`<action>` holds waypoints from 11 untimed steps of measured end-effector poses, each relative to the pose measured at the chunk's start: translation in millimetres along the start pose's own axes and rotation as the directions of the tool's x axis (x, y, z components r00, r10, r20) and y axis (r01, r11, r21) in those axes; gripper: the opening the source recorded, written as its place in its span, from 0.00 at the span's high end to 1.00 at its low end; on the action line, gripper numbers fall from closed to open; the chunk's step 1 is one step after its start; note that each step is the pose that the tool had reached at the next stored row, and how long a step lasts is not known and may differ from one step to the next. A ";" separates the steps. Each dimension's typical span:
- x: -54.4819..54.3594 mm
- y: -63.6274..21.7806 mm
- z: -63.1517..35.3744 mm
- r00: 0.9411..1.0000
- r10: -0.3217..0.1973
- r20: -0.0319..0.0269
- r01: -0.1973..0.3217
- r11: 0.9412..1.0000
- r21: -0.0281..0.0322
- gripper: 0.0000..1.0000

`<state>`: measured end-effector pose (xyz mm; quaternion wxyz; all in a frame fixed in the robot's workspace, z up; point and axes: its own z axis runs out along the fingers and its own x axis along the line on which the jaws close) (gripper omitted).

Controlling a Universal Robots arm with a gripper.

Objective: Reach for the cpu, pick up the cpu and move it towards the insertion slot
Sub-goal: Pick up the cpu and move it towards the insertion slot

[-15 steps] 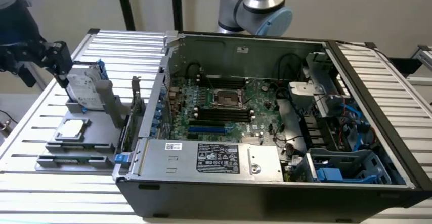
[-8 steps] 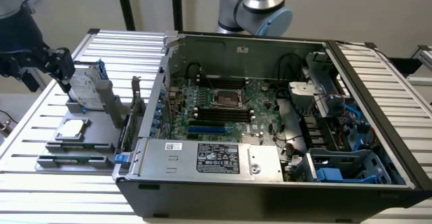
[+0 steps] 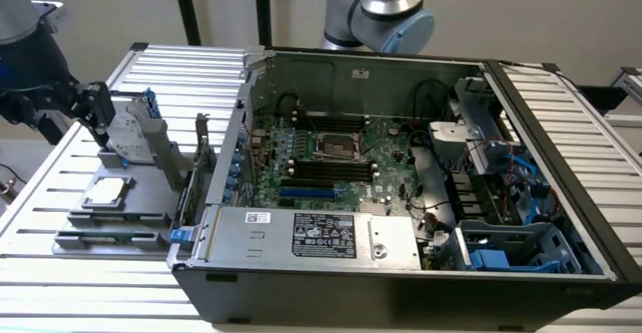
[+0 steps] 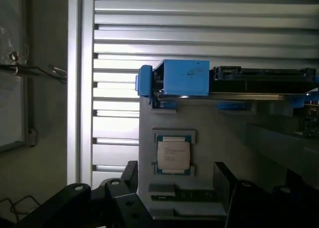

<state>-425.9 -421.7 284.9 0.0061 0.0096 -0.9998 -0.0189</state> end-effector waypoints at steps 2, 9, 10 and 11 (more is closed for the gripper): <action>-0.1 -1.5 3.5 1.000 0.000 0.000 0.000 1.000 0.000 0.29; -2.2 -8.1 15.9 1.000 0.000 0.000 0.000 1.000 0.000 0.29; -2.5 -8.9 17.7 1.000 0.000 0.000 0.000 1.000 0.000 0.29; -2.7 -9.6 19.5 1.000 0.000 0.000 0.000 1.000 0.000 0.29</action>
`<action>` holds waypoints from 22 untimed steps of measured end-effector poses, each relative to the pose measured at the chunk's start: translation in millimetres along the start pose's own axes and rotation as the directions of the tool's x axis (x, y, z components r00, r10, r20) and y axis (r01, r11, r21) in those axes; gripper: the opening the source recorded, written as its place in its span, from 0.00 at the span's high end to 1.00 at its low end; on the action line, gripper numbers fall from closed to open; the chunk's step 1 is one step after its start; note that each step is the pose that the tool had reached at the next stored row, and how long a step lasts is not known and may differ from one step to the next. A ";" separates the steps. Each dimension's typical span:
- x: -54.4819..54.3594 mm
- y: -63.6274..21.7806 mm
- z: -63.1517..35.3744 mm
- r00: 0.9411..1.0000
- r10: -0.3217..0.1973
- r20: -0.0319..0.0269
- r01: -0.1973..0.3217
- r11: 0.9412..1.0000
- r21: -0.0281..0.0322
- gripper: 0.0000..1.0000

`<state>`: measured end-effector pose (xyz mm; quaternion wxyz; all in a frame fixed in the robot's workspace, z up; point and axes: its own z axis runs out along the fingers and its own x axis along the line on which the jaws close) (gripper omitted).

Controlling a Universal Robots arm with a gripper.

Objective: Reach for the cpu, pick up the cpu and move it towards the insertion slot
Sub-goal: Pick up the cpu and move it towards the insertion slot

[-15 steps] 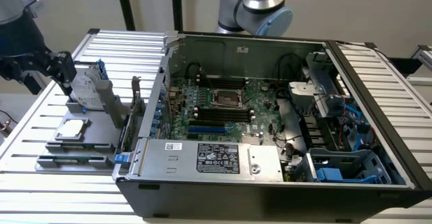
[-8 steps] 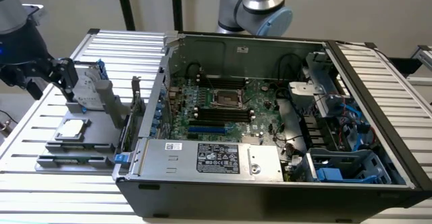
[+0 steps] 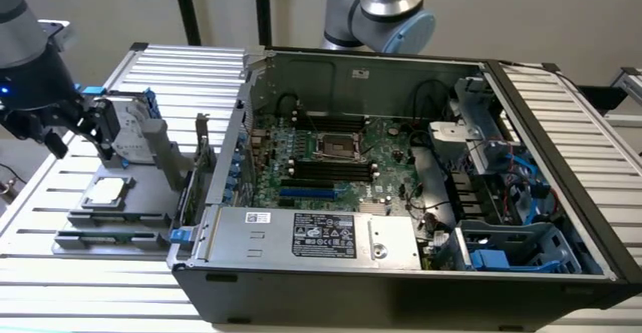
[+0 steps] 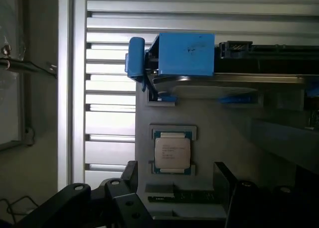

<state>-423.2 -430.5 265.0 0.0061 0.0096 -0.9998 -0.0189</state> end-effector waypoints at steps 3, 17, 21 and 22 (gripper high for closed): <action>-0.6 -1.9 5.4 1.000 0.000 0.000 0.000 1.000 0.000 0.29; -1.8 -6.9 30.7 1.000 -0.003 0.000 0.003 1.000 0.000 0.29; -1.9 -7.3 37.9 1.000 -0.004 0.000 0.004 1.000 0.000 0.29; -1.9 -7.4 39.8 1.000 -0.005 0.000 0.005 1.000 0.000 0.29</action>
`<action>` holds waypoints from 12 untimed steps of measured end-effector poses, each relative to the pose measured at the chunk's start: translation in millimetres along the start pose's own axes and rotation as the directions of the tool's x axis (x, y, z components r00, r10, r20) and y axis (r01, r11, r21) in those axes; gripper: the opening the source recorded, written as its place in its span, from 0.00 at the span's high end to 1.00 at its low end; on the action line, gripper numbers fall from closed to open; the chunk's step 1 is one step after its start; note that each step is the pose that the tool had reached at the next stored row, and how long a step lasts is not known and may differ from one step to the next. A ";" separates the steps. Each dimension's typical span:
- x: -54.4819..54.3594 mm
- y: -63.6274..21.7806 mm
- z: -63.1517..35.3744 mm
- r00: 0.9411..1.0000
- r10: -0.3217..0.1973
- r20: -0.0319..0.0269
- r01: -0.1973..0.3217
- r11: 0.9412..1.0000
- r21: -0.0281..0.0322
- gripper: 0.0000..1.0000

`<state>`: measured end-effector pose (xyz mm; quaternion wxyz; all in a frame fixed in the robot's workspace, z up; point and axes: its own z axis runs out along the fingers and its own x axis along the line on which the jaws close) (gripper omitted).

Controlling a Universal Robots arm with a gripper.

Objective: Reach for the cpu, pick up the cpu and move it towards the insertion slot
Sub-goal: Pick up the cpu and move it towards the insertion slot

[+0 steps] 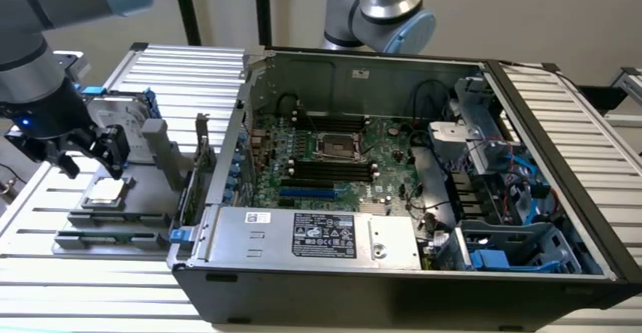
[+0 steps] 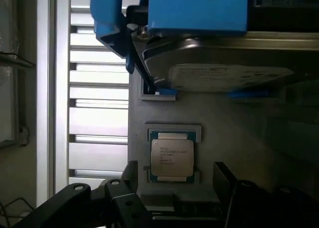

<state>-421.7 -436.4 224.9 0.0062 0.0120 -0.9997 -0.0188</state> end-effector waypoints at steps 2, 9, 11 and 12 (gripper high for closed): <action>-0.1 -0.2 3.7 1.000 -0.001 0.000 0.001 1.000 0.000 0.29; -0.2 -0.8 16.4 1.000 -0.002 0.000 0.002 1.000 0.000 0.29; -0.2 -1.0 20.0 1.000 -0.002 0.000 0.002 1.000 0.000 0.29; -0.2 -1.1 21.8 1.000 -0.002 0.000 0.002 1.000 0.000 0.29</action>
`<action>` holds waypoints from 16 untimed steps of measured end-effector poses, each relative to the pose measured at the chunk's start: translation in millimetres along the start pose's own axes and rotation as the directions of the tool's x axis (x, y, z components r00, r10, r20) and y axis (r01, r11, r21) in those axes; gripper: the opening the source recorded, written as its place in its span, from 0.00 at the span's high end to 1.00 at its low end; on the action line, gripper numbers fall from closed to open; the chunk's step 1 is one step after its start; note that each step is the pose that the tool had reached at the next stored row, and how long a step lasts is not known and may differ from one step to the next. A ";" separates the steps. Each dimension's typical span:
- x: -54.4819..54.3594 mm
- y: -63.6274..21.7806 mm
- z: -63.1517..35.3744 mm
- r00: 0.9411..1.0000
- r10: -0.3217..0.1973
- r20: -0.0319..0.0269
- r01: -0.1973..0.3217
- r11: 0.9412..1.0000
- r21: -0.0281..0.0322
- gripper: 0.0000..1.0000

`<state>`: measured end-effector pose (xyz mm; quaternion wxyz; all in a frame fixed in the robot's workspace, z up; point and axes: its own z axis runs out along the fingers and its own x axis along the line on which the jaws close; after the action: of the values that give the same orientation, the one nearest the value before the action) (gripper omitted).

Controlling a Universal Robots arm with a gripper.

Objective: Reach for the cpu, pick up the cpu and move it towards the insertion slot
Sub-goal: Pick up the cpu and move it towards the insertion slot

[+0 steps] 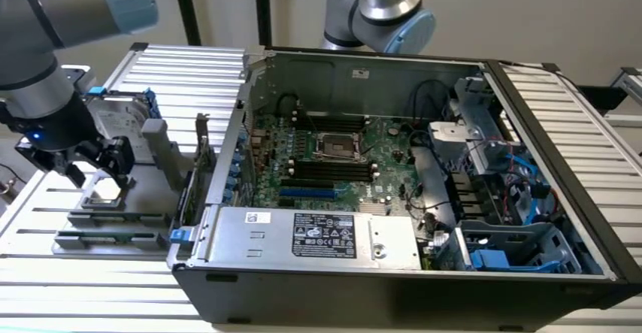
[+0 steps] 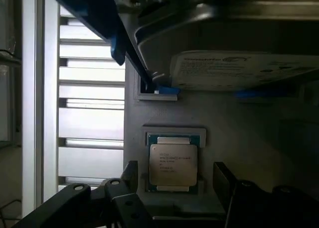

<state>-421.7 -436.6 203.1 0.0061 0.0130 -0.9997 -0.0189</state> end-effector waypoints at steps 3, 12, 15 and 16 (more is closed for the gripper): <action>0.1 0.0 5.5 1.000 0.000 0.000 0.000 1.000 0.001 0.29; 0.0 2.3 12.2 1.000 0.000 0.000 0.000 1.000 0.001 0.29; -0.1 3.8 12.8 1.000 0.000 -0.001 0.000 1.000 0.002 0.29; -0.1 4.1 13.0 1.000 0.000 -0.002 0.000 1.000 0.003 0.29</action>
<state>-421.9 -432.0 190.3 0.0069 0.0129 -0.9997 -0.0174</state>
